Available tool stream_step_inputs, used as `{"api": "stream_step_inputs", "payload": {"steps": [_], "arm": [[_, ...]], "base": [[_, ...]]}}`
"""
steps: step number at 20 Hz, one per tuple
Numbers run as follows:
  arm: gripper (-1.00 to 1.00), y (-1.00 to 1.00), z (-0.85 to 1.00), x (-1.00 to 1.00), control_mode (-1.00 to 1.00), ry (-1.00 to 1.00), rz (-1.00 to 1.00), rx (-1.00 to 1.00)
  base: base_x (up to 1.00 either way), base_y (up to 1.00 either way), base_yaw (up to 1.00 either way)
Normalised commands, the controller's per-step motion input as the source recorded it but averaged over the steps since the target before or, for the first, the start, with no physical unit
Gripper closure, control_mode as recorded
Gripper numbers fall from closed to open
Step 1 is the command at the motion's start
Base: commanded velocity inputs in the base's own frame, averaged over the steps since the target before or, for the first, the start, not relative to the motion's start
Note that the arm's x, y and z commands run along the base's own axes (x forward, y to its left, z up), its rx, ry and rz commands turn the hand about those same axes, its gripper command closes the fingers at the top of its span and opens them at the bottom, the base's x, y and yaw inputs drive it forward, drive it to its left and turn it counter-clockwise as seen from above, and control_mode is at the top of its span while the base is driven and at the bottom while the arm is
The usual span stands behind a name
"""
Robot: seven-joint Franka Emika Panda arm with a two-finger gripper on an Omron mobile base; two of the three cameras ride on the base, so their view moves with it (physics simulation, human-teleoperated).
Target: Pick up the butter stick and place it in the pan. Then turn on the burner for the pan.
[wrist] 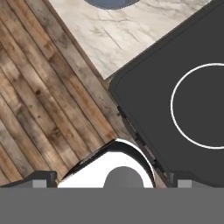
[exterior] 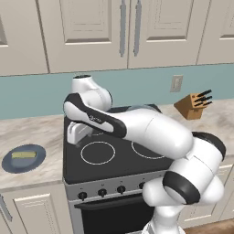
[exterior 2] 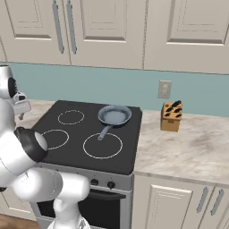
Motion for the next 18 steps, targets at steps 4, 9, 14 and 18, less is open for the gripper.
{"api": "stream_step_inputs", "payload": {"steps": [4,9,14,18], "arm": [[-1.00,0.19,-0.04,0.00,-1.00,0.00,0.02,0.00],[-1.00,0.19,0.00,0.00,-1.00,0.00,0.03,0.00],[-1.00,0.06,-0.01,0.01,-1.00,0.00,0.05,0.00],[-1.00,0.14,-0.03,0.08,-1.00,0.00,0.02,0.00]], "base": [[0.00,0.00,0.00],[0.00,0.00,0.00],[0.00,0.00,0.00],[0.00,0.00,0.00]]}}
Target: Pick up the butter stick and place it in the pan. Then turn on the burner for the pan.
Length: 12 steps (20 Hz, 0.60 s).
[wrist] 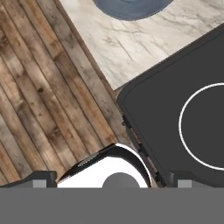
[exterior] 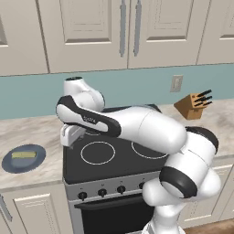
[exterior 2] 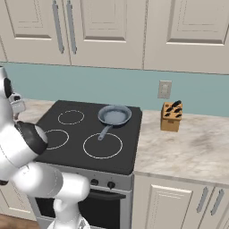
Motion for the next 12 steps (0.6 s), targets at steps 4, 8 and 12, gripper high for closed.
{"api": "stream_step_inputs", "payload": {"steps": [4,8,12], "arm": [[-1.00,0.31,-0.12,0.12,-1.00,0.00,0.00,0.00],[-1.00,0.39,-0.20,0.08,-1.00,0.00,0.00,0.00],[-1.00,0.37,-0.20,0.14,-1.00,-0.03,0.01,0.00]], "base": [[0.00,0.00,0.00],[0.00,0.00,0.00],[0.00,0.00,0.00]]}}
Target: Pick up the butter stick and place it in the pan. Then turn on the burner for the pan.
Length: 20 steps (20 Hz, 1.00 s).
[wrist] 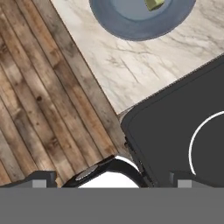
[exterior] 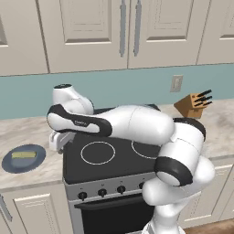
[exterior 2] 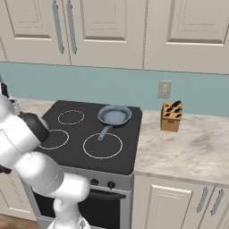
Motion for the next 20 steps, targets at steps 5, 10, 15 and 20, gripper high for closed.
{"api": "stream_step_inputs", "payload": {"steps": [5,10,15,20], "arm": [[-1.00,0.40,-0.19,0.21,-1.00,-0.03,0.02,0.00],[-1.00,0.40,-0.13,0.27,-1.00,-0.07,0.02,0.00],[-1.00,0.23,0.00,0.12,-1.00,-0.13,0.01,0.00],[-1.00,0.24,-0.02,0.12,-1.00,-0.03,0.00,0.00]], "base": [[0.00,0.00,0.00],[0.00,0.00,0.00],[0.00,0.00,0.00],[0.00,0.00,0.00]]}}
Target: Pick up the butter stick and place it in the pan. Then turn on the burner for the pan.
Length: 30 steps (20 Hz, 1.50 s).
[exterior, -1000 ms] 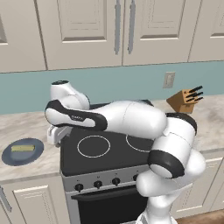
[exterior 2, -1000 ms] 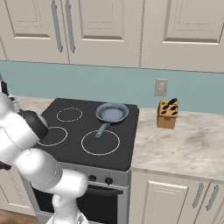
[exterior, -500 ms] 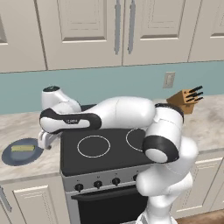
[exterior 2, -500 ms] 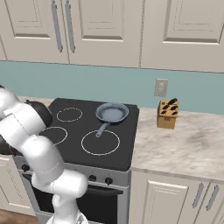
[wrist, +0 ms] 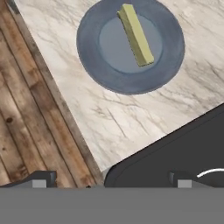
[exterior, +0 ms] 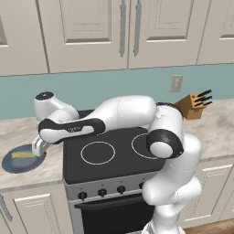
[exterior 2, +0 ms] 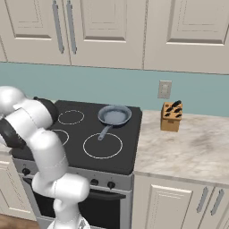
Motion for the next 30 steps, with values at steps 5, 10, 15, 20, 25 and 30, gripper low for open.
{"api": "stream_step_inputs", "payload": {"steps": [5,10,15,20,25,30], "arm": [[-1.00,0.21,-0.14,0.13,-1.00,0.00,0.00,0.00],[-1.00,0.23,-0.13,0.05,-1.00,0.00,0.00,0.00],[-1.00,0.22,-0.18,0.14,-1.00,0.00,0.00,0.00],[-1.00,0.15,-0.20,0.17,-1.00,0.00,0.00,0.00],[-1.00,0.04,-0.16,0.21,-1.00,0.00,0.00,0.00],[-1.00,0.00,-0.21,0.29,-1.00,0.04,0.00,0.01]], "base": [[0.00,0.00,0.00],[0.00,0.00,0.00],[0.00,0.00,0.00],[0.00,0.00,0.00],[0.00,0.00,0.00],[0.00,0.00,0.00]]}}
